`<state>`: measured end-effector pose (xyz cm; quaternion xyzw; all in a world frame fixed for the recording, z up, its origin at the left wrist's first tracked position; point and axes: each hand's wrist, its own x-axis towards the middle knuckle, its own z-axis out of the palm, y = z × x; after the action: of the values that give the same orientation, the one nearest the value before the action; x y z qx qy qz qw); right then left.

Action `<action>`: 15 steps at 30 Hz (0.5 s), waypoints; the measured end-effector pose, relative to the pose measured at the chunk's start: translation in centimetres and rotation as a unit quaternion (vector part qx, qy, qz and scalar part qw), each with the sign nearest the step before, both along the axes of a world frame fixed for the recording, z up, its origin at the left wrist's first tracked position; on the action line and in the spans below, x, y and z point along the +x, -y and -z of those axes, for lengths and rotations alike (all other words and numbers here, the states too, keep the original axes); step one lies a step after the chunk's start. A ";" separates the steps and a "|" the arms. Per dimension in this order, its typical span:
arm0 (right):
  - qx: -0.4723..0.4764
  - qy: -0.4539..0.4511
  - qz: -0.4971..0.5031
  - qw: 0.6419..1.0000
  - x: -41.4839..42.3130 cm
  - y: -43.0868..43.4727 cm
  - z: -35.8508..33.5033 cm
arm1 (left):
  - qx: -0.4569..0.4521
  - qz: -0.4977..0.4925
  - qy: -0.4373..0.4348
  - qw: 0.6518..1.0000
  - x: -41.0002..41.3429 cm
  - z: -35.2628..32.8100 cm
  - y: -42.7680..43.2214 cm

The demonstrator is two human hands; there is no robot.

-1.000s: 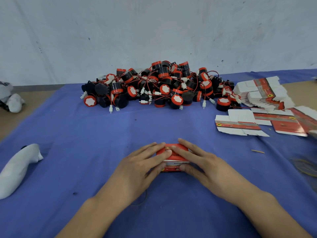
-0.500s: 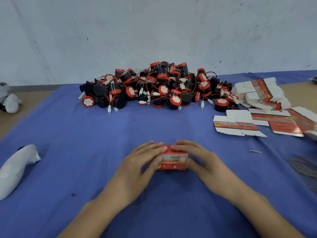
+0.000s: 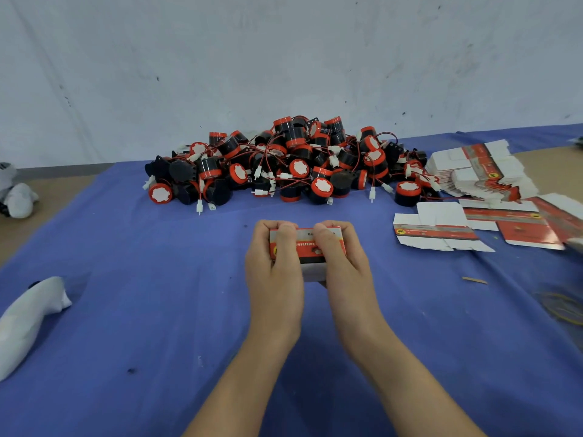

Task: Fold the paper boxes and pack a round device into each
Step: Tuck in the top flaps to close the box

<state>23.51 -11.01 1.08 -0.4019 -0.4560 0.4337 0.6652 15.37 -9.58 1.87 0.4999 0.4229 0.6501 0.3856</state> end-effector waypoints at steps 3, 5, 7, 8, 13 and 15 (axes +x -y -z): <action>-0.035 -0.010 0.049 0.998 -0.3 -0.6 0.5 | -0.033 -0.005 0.012 0.999 0.7 0.6 -1.2; -0.065 -0.017 0.079 0.995 -0.3 -1.2 1.0 | -0.078 -0.003 0.020 0.997 1.3 1.3 -2.1; -0.104 -0.025 0.106 0.989 -0.4 -2.0 1.6 | -0.136 -0.002 0.027 0.990 1.8 1.9 -2.9; -0.125 -0.023 0.117 0.985 -0.4 -2.4 1.8 | -0.159 -0.005 0.026 0.987 2.0 2.2 -3.3; -0.171 -0.026 0.169 0.970 -0.7 -3.7 1.9 | -0.184 -0.020 0.031 0.982 2.6 2.5 -4.5; -0.182 -0.029 0.192 0.964 -0.8 -3.9 1.9 | -0.178 -0.021 0.022 0.984 2.8 2.4 -4.7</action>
<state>22.66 -7.08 -0.83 -0.5835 -0.2644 0.3843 0.6648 18.13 -4.93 -0.56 0.4001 0.5338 0.5830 0.4638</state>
